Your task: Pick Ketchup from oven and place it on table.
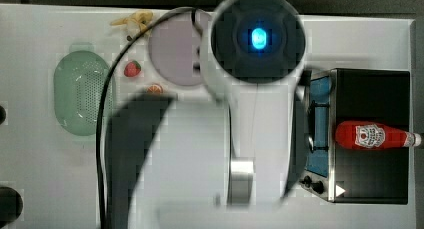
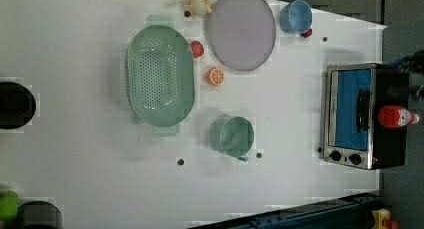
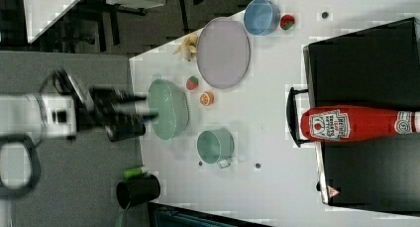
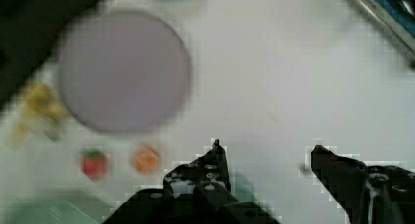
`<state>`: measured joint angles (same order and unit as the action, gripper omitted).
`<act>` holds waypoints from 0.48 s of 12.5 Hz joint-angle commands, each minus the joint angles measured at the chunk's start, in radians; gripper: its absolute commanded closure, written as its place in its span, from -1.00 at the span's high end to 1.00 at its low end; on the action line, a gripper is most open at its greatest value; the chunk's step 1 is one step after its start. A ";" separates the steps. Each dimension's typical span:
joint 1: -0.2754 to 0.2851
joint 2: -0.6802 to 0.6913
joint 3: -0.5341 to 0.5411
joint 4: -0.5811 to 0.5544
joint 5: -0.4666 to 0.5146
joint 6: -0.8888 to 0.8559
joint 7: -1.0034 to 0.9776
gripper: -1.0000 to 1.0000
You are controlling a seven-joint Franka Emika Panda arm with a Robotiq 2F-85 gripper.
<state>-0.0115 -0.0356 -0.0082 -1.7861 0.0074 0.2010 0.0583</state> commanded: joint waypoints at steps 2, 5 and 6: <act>-0.028 -0.464 0.004 -0.287 0.002 -0.200 -0.047 0.84; -0.041 -0.429 -0.048 -0.290 0.001 -0.178 -0.047 1.00; -0.045 -0.413 -0.071 -0.290 0.001 -0.178 -0.047 1.00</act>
<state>-0.0281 -0.5195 -0.0213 -2.0391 0.0039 0.0282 0.0332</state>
